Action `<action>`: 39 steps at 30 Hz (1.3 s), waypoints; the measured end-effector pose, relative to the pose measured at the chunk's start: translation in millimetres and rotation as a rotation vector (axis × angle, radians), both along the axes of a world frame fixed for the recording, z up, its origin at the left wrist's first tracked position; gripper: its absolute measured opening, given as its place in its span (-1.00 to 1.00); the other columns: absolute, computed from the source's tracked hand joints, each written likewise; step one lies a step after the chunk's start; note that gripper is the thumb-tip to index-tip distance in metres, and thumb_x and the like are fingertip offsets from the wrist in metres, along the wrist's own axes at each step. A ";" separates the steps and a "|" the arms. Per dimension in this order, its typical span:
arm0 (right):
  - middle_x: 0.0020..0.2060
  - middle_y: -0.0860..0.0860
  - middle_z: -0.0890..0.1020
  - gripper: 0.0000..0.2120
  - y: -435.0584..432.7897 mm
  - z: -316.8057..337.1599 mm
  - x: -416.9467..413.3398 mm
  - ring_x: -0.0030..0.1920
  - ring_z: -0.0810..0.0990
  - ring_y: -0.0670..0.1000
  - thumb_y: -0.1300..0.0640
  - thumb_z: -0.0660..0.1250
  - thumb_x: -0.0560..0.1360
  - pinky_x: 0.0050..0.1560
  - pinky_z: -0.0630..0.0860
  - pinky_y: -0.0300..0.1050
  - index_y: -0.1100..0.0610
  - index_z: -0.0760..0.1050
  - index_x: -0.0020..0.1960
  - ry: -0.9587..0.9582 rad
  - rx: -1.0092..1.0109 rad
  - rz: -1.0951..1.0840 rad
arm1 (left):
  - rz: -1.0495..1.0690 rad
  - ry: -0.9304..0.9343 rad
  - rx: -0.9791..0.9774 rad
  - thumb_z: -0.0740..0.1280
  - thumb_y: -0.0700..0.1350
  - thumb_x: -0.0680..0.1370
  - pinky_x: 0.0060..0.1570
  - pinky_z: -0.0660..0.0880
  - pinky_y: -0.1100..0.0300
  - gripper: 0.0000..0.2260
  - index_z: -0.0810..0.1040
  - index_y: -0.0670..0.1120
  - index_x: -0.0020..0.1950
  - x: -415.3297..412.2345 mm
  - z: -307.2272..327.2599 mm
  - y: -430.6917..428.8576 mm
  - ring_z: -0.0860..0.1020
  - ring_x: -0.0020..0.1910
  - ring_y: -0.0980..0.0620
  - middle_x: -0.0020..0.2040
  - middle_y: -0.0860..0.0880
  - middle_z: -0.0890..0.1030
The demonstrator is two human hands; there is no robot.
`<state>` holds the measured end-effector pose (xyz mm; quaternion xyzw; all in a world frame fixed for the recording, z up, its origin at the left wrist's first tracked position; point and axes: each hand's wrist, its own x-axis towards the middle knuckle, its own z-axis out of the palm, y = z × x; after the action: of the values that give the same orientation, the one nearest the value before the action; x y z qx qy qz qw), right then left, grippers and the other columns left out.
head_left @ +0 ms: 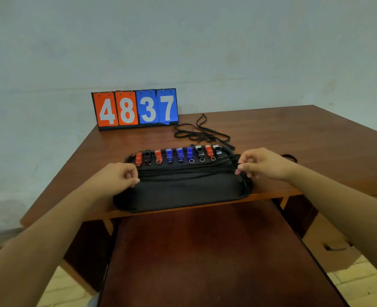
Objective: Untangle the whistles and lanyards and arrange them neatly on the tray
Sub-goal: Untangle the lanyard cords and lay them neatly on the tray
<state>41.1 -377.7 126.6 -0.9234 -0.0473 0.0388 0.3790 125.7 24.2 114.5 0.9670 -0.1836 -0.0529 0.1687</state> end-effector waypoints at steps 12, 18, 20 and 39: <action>0.16 -0.01 0.65 -0.81 9.6 -13.5 18.0 0.11 0.61 -0.01 0.05 0.30 0.61 0.16 0.55 0.01 -0.12 0.42 -0.18 -0.117 -0.436 -0.022 | 0.001 -0.123 0.132 0.39 -0.07 0.54 -0.03 0.52 0.15 -0.99 0.61 0.04 -0.06 16.5 -9.9 3.1 0.53 -0.12 0.12 -0.10 0.07 0.57; 0.02 -0.02 0.56 -0.89 13.3 -19.9 21.3 0.00 0.55 -0.03 0.08 0.32 0.59 0.10 0.51 -0.10 0.07 0.59 0.04 -0.218 -0.466 -0.071 | 0.010 -0.218 0.240 0.38 -0.04 0.56 0.08 0.50 0.12 -0.91 0.64 0.09 0.04 20.5 -8.6 2.3 0.50 0.00 0.07 -0.03 0.09 0.53; 0.01 -0.03 0.49 -0.88 14.6 -22.8 23.5 0.01 0.49 -0.05 0.06 0.34 0.58 0.14 0.48 -0.11 0.07 0.60 0.05 -0.234 -0.499 -0.079 | 0.012 -0.217 0.248 0.37 -0.04 0.56 0.09 0.50 0.11 -0.89 0.62 0.10 0.07 21.3 -8.2 2.1 0.51 0.02 0.06 -0.01 0.09 0.54; 0.13 0.15 0.59 -0.68 -50.4 -19.4 -7.1 0.00 0.54 0.07 0.02 0.34 0.57 0.01 0.49 -0.09 0.22 0.56 0.20 -0.186 -0.479 -0.456 | -0.043 -0.393 0.018 0.35 0.03 0.55 0.18 0.36 0.06 -0.86 0.50 0.06 0.08 -5.0 5.8 -56.4 0.40 0.15 0.03 0.10 0.04 0.47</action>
<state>34.0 -428.1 107.2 -0.9725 0.1364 -0.1211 0.1445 120.7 -32.2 120.3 0.9561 -0.2332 0.1314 0.1197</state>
